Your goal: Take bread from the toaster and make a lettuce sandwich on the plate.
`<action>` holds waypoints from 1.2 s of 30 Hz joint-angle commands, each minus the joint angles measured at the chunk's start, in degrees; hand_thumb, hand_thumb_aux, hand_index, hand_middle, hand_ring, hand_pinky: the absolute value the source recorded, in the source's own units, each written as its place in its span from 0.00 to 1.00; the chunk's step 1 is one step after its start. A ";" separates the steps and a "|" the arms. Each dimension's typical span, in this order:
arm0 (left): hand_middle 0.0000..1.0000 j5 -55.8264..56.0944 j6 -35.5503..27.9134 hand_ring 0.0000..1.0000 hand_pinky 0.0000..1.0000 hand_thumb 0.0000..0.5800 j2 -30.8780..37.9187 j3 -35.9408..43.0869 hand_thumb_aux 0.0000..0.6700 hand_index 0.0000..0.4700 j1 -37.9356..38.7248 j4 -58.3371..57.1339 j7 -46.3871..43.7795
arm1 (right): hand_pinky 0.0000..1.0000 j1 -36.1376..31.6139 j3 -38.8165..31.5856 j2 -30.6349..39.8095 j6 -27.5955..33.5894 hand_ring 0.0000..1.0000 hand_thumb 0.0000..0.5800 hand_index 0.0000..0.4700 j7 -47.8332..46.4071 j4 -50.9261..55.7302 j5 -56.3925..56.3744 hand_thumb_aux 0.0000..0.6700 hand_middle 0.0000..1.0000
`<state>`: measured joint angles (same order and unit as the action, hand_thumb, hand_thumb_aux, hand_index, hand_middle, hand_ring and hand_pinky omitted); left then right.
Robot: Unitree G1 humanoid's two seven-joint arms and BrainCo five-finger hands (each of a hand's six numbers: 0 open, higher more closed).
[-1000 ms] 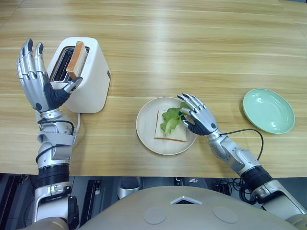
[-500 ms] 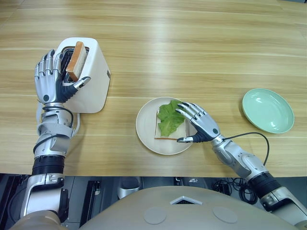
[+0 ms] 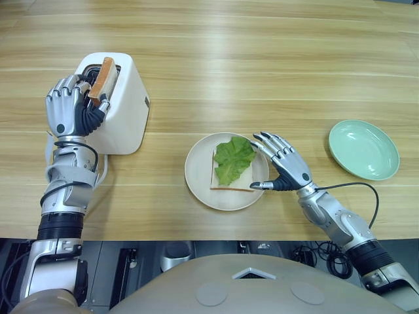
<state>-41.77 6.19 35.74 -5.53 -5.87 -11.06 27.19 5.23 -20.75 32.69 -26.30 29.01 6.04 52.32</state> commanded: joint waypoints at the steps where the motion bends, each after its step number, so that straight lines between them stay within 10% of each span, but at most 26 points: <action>1: 1.00 1.50 0.88 1.00 1.00 1.00 0.16 -1.06 1.00 0.98 0.09 0.88 1.05 | 0.00 0.07 -0.27 -0.83 -0.93 0.00 0.00 0.00 0.71 0.64 0.09 0.00 0.00; 8: 1.00 4.18 4.09 1.00 1.00 1.00 -0.79 -4.39 1.00 0.98 0.06 2.42 7.07 | 0.00 -0.27 -0.27 -1.85 -1.70 0.00 0.00 0.00 1.58 1.02 0.22 0.00 0.00; 16: 1.00 12.96 21.79 1.00 1.00 1.00 -5.22 -9.10 1.00 0.98 1.21 13.00 13.61 | 0.00 -0.67 3.07 -2.84 -0.25 0.00 0.00 0.00 5.84 0.72 -0.23 0.00 0.00; 23: 1.00 29.34 33.61 1.00 1.00 1.00 -9.97 7.06 1.00 0.98 0.94 13.26 -7.68 | 0.00 -1.05 10.32 -3.41 2.30 0.00 0.00 0.00 11.17 0.75 -2.52 0.00 0.00; 36: 1.00 42.55 32.16 1.00 1.00 1.00 -18.28 25.28 1.00 0.98 0.73 -6.92 -42.45 | 0.00 1.38 10.13 0.80 -6.82 0.00 0.00 0.00 8.21 -5.61 -3.68 0.00 0.00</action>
<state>-2.21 39.92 17.81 18.80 -4.37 -15.50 -9.98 6.10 -9.76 32.92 -31.40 39.19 1.77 49.06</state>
